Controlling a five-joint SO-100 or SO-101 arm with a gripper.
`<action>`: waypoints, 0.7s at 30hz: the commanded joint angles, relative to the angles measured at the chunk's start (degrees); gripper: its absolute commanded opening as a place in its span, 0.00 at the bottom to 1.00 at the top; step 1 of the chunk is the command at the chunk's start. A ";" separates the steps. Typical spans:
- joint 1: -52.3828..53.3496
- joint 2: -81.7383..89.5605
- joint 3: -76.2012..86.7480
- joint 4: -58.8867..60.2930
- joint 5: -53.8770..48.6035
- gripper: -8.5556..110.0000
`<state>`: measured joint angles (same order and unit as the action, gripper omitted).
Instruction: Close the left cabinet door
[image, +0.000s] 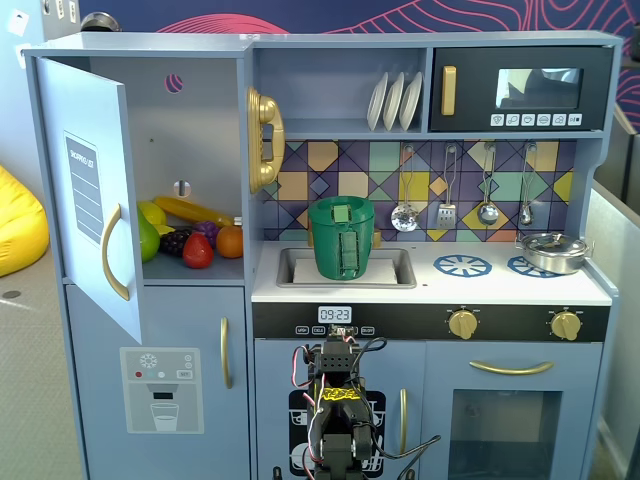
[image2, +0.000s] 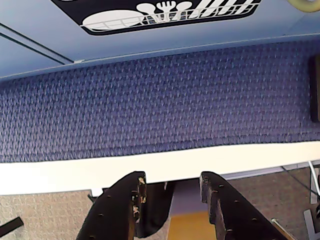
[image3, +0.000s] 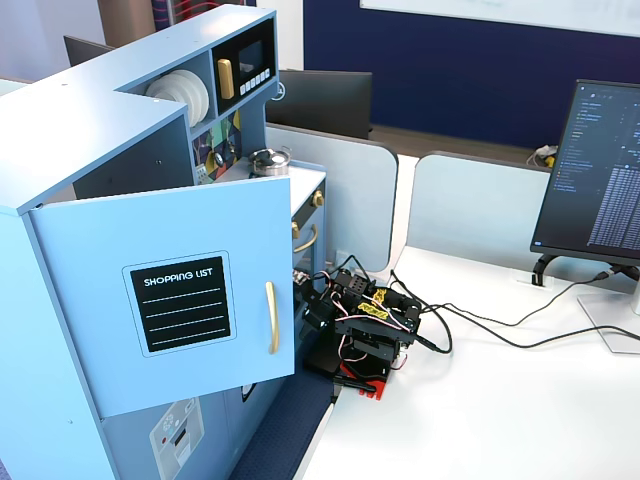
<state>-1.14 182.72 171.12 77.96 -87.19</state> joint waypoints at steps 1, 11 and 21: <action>2.11 -0.53 0.62 9.84 0.53 0.09; 1.85 -0.53 0.62 9.84 0.62 0.07; -20.83 -0.79 -2.46 1.85 6.50 0.07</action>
<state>-7.29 182.72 171.12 77.78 -86.04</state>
